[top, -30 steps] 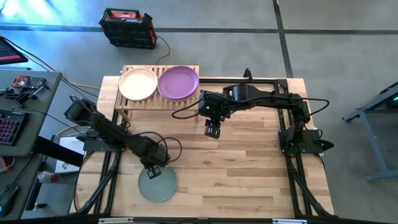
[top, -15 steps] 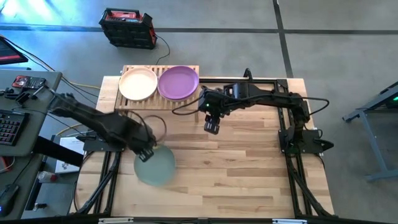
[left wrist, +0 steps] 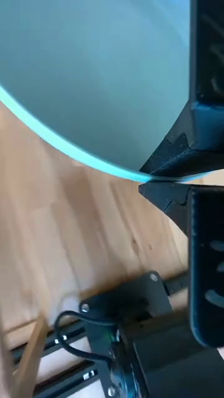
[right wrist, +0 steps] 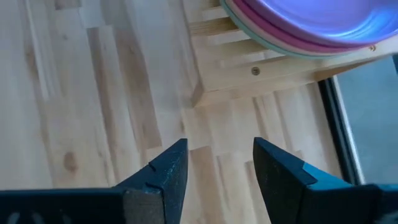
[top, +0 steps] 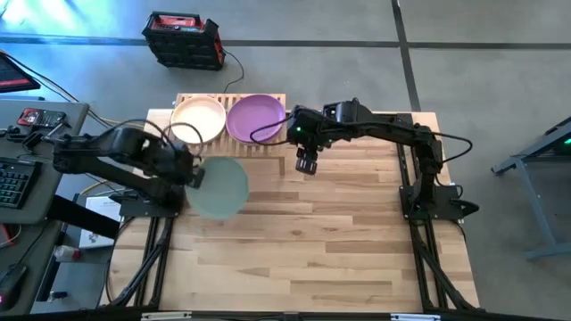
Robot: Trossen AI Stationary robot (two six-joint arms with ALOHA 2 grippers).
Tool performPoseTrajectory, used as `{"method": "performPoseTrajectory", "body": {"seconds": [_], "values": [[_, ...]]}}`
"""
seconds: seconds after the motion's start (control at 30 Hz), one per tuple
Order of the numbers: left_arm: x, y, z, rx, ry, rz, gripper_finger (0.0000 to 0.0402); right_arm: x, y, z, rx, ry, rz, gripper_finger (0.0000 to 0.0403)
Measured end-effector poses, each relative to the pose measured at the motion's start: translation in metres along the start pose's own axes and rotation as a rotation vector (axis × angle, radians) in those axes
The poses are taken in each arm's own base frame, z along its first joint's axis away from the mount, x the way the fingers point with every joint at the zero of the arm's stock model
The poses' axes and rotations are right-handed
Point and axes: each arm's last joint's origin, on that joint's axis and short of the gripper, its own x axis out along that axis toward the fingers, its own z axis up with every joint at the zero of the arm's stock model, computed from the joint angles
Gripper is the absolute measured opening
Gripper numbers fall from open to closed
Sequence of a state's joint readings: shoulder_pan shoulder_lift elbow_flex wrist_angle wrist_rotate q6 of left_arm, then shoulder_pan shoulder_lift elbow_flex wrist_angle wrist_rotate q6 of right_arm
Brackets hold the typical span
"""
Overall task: Place and stack plates onto a shelf
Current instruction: Stack the green plate on top of the light brown plate on the shelf
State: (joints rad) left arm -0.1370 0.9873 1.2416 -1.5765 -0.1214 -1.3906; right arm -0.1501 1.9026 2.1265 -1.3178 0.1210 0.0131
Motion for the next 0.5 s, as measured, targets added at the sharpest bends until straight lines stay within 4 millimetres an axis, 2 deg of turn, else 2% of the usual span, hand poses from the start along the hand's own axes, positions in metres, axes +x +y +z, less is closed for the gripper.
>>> {"method": "performPoseTrajectory", "body": {"seconds": [0.5], "values": [[-0.034,0.029,0.038,-0.464,-0.339,-0.053,0.0001,0.004,-0.040,0.001,-0.167,-0.026,0.023,0.0158]]}}
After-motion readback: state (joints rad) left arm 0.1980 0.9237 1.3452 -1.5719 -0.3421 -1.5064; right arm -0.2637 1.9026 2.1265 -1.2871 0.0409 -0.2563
